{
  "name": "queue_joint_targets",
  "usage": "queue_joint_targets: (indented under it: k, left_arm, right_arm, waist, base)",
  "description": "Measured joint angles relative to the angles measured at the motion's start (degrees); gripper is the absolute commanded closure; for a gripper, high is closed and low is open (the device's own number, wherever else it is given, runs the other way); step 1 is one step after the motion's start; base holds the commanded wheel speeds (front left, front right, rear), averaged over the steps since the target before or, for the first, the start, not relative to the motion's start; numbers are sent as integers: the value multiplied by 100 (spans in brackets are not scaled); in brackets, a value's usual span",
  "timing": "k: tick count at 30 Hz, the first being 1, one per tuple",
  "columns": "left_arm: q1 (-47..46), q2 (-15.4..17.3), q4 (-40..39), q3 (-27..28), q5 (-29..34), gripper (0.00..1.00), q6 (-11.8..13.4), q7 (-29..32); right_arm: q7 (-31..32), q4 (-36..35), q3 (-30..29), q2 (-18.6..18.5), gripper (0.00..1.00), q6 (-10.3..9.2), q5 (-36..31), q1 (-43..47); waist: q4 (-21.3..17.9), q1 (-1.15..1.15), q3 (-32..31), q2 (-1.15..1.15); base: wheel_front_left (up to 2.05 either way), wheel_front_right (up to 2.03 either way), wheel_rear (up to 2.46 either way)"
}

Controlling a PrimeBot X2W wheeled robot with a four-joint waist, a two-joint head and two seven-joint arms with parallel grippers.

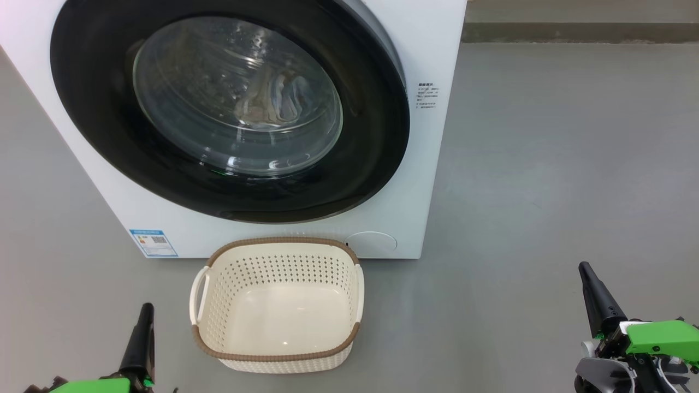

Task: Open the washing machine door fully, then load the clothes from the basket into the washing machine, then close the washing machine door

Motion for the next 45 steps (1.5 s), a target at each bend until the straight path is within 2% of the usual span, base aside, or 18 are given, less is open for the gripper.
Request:
queue_joint_targets:
  k: [45]
  left_arm:
    - [-1, -1, 0, 1, 0, 100, 0, 0]
  right_arm:
    - [0, 0, 0, 1, 100, 0, 0, 0]
  waist:
    - [0, 0, 0, 0]
  base:
    - [0, 0, 0]
